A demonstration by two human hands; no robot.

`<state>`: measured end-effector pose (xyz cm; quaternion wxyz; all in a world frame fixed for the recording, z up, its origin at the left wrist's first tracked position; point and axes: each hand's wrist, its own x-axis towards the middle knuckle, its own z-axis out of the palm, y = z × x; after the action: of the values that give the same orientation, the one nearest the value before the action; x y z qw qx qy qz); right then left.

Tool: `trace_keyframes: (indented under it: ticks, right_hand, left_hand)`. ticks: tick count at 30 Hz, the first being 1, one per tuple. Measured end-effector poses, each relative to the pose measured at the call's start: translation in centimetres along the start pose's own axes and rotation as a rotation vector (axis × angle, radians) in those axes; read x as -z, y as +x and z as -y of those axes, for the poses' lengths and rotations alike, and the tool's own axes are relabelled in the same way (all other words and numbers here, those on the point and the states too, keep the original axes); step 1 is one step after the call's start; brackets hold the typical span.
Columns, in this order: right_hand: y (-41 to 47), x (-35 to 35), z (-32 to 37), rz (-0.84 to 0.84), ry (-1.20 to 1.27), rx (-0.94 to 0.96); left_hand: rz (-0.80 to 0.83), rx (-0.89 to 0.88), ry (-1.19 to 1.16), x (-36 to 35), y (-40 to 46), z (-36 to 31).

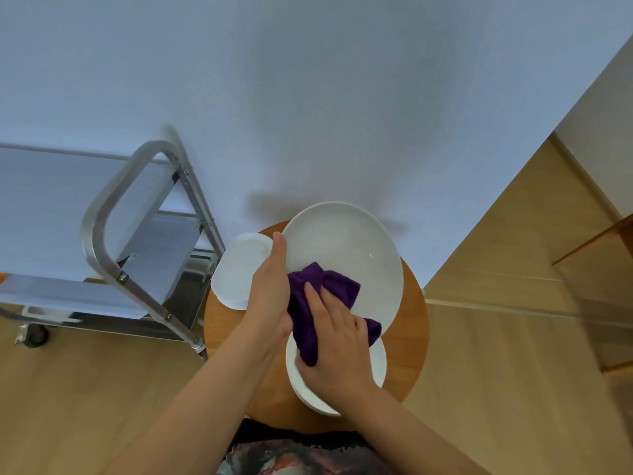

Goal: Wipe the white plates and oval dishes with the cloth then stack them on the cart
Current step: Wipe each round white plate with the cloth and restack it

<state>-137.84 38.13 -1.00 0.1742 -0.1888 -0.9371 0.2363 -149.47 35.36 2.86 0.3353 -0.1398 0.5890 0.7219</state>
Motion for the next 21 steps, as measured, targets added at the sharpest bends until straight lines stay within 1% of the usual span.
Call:
trace_keyframes:
  ticks: [2, 3, 5, 6, 7, 8, 9, 10, 11, 12, 13, 14, 17, 19, 21]
  right_hand:
    - [0.4, 0.6, -0.7, -0.090, -0.065, 0.088]
    - [0.8, 1.1, -1.0, -0.114, -0.055, 0.138]
    - [1.7, 2.3, -1.1, -0.086, 0.030, 0.172]
    - [2.1, 3.2, -1.2, -0.077, 0.109, 0.131]
    - [2.6, 4.2, -1.3, -0.072, 0.241, 0.049]
    - [3.0, 5.3, -1.7, -0.078, 0.399, -0.064]
    - [3.4, 6.3, -2.4, -0.077, 0.589, -0.199]
    - [3.8, 7.1, -3.3, -0.027, 0.805, -0.317]
    - [4.1, 7.8, -4.1, 0.029, 1.005, -0.377]
    - [4.2, 8.2, -4.8, 0.073, 1.168, -0.395]
    - [4.2, 8.3, -5.2, 0.110, 1.290, -0.416]
    - [4.2, 8.1, -5.4, 0.138, 1.381, -0.455]
    - [3.9, 7.1, -5.8, 0.174, 1.581, -0.615]
    - [3.8, 6.5, -6.3, 0.142, 1.673, -0.704]
    - [3.6, 6.2, -6.9, 0.093, 1.697, -0.767]
  left_hand:
    - [-0.030, 0.073, -0.047, -0.1, -0.2, -0.1]
    - [-0.051, 0.114, -0.061, -0.2, -0.4, -0.2]
    - [-0.045, 0.131, -0.057, 0.0, -0.5, -0.7]
    - [0.023, 0.118, -0.038, 0.4, -0.5, -1.1]
    - [0.134, 0.101, 0.001, 1.0, -0.4, -1.6]
    - [0.238, 0.077, 0.086, 1.6, -0.3, -2.1]
    - [0.292, 0.045, 0.206, 2.3, -0.1, -2.5]
    - [0.288, 0.015, 0.334, 2.9, 0.2, -2.8]
    - [0.221, -0.009, 0.448, 3.4, 0.7, -2.8]
    - [0.148, -0.024, 0.503, 3.7, 1.3, -2.7]
    - [0.114, -0.037, 0.493, 3.9, 1.7, -2.5]
    - [0.119, -0.048, 0.449, 4.0, 2.0, -2.3]
    - [0.195, -0.040, 0.272, 3.9, 2.4, -2.0]
    - [0.236, -0.026, 0.194, 4.0, 2.4, -2.3]
    - [0.279, -0.044, 0.180, 4.1, 2.3, -2.4]
